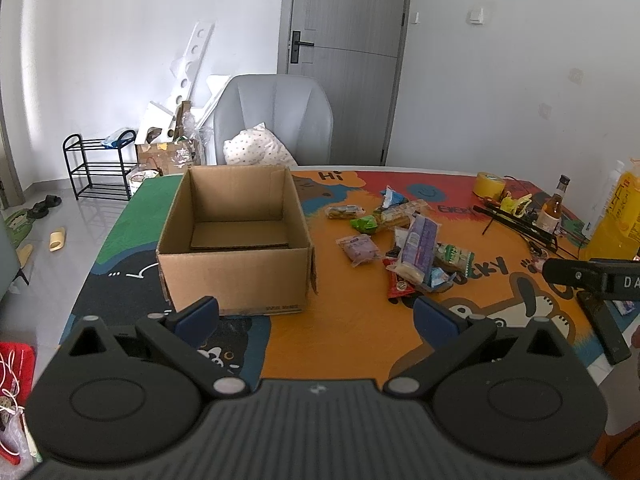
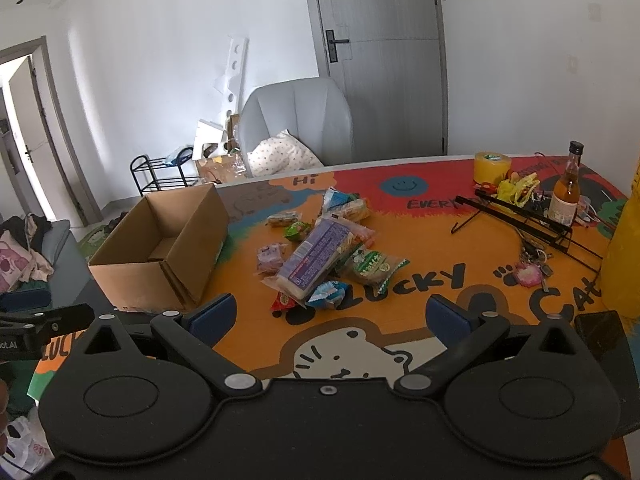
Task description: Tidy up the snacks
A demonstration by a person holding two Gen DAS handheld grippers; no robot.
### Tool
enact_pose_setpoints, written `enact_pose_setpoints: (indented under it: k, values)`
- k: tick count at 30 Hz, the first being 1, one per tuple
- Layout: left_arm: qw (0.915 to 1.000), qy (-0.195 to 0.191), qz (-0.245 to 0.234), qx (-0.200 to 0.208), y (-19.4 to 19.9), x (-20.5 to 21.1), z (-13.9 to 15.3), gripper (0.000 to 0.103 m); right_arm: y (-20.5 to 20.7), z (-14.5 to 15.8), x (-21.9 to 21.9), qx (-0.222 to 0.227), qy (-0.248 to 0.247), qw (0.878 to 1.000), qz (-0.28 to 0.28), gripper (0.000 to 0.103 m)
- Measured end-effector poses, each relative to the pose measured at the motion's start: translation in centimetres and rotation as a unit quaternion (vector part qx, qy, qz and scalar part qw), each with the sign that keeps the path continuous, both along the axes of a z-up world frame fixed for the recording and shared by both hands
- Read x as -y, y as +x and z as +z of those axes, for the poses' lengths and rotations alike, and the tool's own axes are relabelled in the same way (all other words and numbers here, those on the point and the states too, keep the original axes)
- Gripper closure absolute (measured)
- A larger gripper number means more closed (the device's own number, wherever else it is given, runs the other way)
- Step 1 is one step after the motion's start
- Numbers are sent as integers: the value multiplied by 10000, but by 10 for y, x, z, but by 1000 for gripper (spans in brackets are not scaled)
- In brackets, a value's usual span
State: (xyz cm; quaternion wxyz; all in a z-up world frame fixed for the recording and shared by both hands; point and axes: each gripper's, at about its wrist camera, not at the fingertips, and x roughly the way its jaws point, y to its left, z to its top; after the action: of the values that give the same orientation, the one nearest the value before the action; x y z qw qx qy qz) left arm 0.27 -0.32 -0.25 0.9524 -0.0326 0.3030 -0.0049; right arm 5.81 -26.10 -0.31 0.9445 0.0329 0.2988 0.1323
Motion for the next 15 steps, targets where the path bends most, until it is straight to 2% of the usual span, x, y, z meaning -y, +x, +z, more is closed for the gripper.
enact_pose_setpoints:
  k: [15]
  values:
    - [9994,-96,-317,-117,35,22,-14,0,29,-21,17,-219,103,9996,-125,0]
